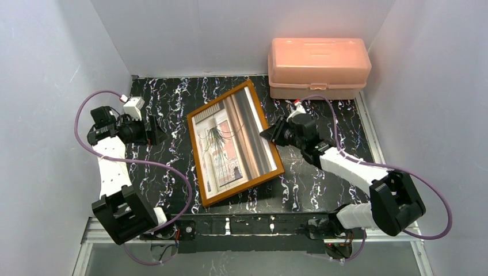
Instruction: Put the photo into the frame
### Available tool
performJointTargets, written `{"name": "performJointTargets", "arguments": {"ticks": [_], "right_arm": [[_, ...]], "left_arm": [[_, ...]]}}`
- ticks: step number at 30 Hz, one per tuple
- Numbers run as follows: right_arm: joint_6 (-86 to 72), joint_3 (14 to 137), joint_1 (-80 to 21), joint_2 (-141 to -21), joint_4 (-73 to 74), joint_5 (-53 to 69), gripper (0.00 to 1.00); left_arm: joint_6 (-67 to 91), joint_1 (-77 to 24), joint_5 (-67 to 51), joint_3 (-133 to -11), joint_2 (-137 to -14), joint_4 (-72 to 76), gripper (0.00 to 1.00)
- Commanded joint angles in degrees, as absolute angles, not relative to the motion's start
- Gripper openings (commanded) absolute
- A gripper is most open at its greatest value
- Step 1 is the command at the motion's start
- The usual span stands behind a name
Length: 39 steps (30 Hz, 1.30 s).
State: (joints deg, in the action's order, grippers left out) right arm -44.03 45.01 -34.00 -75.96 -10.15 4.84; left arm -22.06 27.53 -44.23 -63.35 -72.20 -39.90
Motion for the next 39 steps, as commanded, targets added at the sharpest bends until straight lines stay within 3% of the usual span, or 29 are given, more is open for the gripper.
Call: {"name": "performJointTargets", "arguments": {"ticks": [1, 5, 16, 24, 25, 26, 31, 36, 39], "right_arm": [[-44.19, 37.64, -33.98, -75.68, -18.9, -4.6, 0.19], [-45.6, 36.48, -33.93, -77.94, -19.09, -7.06, 0.21], [-38.25, 38.03, -33.93, -78.34, -12.46, -15.2, 0.45], [-36.02, 38.14, -33.83, -78.82, -10.33, -17.98, 0.75], [-35.29, 38.56, -33.66, -78.53, -9.38, -18.57, 0.9], [-33.88, 39.1, -33.41, -78.14, -8.08, -19.34, 0.98], [-30.28, 40.95, -29.64, -75.3, -2.58, -27.8, 0.99], [-30.71, 35.84, -27.88, -75.43, -6.96, -54.51, 0.99], [-29.24, 33.69, -26.62, -78.21, -9.68, -64.8, 0.99]], "left_arm": [[-22.4, 27.6, -43.93, -61.09, -70.47, -40.52, 0.98], [-25.26, 24.72, -40.1, -63.28, -72.79, -45.57, 0.98], [-23.42, 11.91, -26.07, -60.51, -75.06, -41.13, 0.98], [-22.16, 10.55, -25.93, -61.71, -77.57, -41.84, 0.98], [-21.89, 10.47, -25.83, -61.3, -77.41, -41.23, 0.98], [-21.09, 10.35, -25.64, -60.84, -77.16, -40.31, 0.98], [-13.35, 7.27, -18.61, -56.02, -75.48, -31.41, 0.98], [-3.77, 6.33, -19.35, -48.7, -75.5, -20.08, 0.98], [-5.85, 6.04, -21.15, -43.84, -75.78, -11.96, 0.98]]}}
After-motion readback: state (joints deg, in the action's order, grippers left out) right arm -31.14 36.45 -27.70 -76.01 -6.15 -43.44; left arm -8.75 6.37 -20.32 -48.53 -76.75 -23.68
